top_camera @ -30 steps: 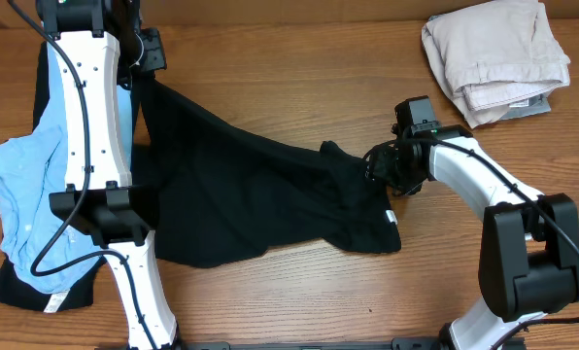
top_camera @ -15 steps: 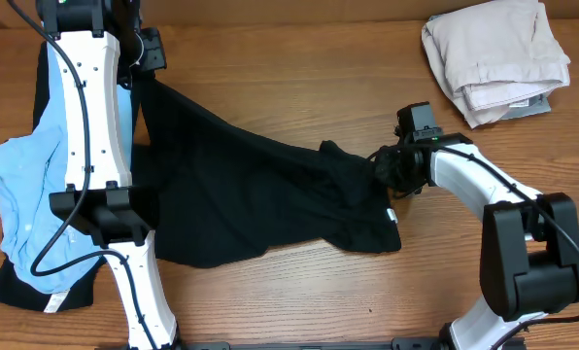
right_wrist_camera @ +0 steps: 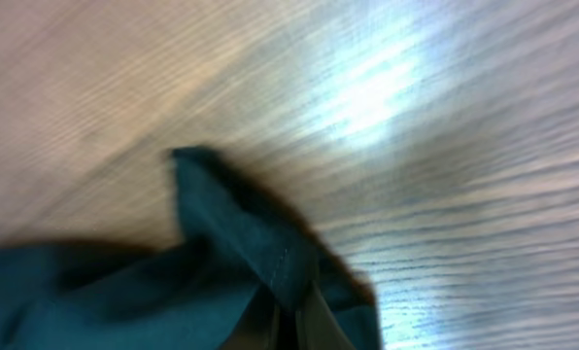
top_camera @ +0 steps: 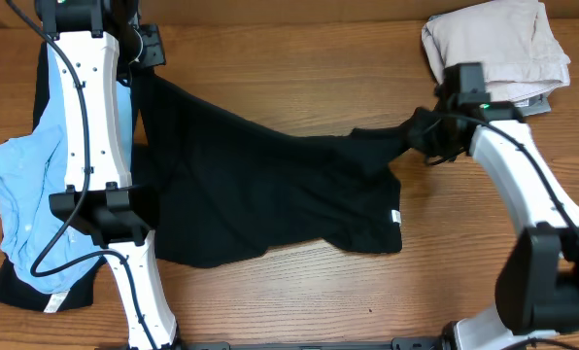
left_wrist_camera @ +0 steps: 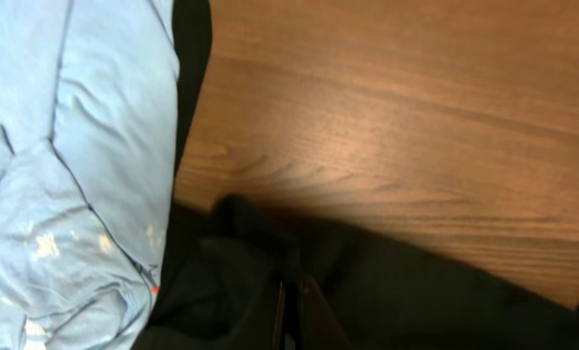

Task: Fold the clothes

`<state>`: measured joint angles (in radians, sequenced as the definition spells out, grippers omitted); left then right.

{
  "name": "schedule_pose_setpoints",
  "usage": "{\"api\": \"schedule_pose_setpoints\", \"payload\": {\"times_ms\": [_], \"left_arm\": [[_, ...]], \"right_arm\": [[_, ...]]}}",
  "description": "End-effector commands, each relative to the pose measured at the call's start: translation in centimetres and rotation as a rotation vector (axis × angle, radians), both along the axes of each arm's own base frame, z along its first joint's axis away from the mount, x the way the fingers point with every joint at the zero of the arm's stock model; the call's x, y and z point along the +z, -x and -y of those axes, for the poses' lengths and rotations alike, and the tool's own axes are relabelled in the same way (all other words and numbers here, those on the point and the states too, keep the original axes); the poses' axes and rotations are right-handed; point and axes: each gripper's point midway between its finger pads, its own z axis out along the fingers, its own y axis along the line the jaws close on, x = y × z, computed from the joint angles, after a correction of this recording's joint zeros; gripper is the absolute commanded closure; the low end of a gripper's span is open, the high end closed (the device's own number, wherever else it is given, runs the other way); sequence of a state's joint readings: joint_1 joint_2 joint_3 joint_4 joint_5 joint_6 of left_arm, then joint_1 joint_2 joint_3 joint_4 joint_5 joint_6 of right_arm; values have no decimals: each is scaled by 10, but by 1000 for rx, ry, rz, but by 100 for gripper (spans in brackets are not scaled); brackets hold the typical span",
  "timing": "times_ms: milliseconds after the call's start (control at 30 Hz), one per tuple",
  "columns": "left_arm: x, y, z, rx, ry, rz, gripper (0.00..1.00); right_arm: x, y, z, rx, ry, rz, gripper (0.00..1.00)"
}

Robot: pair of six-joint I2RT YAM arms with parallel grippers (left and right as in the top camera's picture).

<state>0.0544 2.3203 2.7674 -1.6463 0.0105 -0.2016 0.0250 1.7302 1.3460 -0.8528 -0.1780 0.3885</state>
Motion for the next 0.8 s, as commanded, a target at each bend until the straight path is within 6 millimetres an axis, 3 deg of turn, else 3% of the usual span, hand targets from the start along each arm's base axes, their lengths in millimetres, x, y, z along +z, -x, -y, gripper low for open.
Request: {"api": "schedule_pose_setpoints", "payload": {"times_ms": [0,100,233,433,600,767], "left_arm": [[79,15,-12,9,-39,206,96],[131,32,-13,16,-49,346,96],[214,69,-10,11,-73,591,96],[331,159,-3,8,-115,961,96],[378,225,2,12,-133,1139,96],[389,261,-5,63,-170,1183,96]], "right_arm": [[79,-13,13,18,26,185,96],[131,-14,28,-1,42,273,96],[210,-4,53,-45,73,408,96],[330,46,84,-106,148,626,96],[397,103,88,-126,224,771,96],[439,160,84,-158,294,893,96]]}}
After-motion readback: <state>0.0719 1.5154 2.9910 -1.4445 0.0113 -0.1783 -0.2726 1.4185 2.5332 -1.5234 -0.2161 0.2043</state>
